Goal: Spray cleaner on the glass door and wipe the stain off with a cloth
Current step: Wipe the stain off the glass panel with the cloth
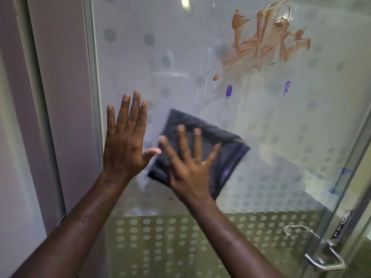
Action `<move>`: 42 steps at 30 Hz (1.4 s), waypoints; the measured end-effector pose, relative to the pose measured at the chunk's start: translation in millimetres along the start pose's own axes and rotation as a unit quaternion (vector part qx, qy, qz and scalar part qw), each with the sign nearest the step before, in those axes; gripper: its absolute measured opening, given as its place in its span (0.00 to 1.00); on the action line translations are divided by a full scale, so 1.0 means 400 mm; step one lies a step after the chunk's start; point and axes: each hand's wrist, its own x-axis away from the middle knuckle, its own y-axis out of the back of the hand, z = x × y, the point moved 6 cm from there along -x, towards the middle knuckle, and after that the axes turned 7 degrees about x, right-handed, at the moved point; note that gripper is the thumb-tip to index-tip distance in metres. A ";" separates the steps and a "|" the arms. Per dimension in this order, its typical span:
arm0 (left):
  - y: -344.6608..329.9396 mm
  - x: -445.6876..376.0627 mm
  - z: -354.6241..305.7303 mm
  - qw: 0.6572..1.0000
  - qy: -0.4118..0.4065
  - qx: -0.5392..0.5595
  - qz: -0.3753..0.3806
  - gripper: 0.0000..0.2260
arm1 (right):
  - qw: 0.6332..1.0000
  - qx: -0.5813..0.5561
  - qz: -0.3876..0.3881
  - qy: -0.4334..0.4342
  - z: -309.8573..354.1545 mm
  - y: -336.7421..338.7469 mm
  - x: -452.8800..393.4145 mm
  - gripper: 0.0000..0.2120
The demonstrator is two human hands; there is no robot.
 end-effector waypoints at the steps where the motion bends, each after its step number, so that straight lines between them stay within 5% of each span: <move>1: 0.002 0.000 0.002 1.000 -0.001 0.009 0.002 0.47 | 1.000 -0.005 -0.010 0.029 0.042 0.001 -0.014 0.29; 6: 0.005 0.001 0.003 1.000 0.004 0.015 0.013 0.48 | 1.000 0.003 -0.018 0.022 -0.025 0.015 -0.041 0.33; 12: 0.007 -0.002 0.001 1.000 0.005 0.015 0.024 0.48 | 0.954 -0.009 -0.053 -0.294 -0.394 0.047 0.012 0.31; 15: 0.004 -0.002 -0.001 1.000 0.006 0.010 0.025 0.48 | 0.927 -0.053 -0.072 -0.365 -0.463 0.056 0.036 0.30; 19: 0.000 0.000 -0.002 1.000 0.006 0.009 0.021 0.48 | 0.953 -0.028 -0.059 -0.294 -0.339 0.042 0.019 0.32; 22: -0.002 0.001 0.000 1.000 0.004 0.012 0.016 0.48 | 0.995 -0.007 -0.012 -0.096 -0.093 -0.002 0.046 0.34; 25: 0.000 0.002 0.002 1.000 0.000 0.020 0.012 0.47 | 0.998 -0.020 0.025 0.058 0.113 -0.042 0.127 0.34; 30: 0.003 0.001 0.005 1.000 -0.002 0.023 0.005 0.47 | 0.991 -0.007 0.018 0.135 0.065 -0.042 0.207 0.30; 39: 0.001 -0.002 0.000 1.000 0.001 0.012 0.001 0.47 | 0.994 -0.013 -0.005 -0.113 -0.123 0.006 0.102 0.24; 42: 0.003 0.000 0.000 1.000 -0.001 0.012 -0.004 0.47 | 0.998 -0.019 0.005 -0.064 -0.027 -0.019 0.112 0.27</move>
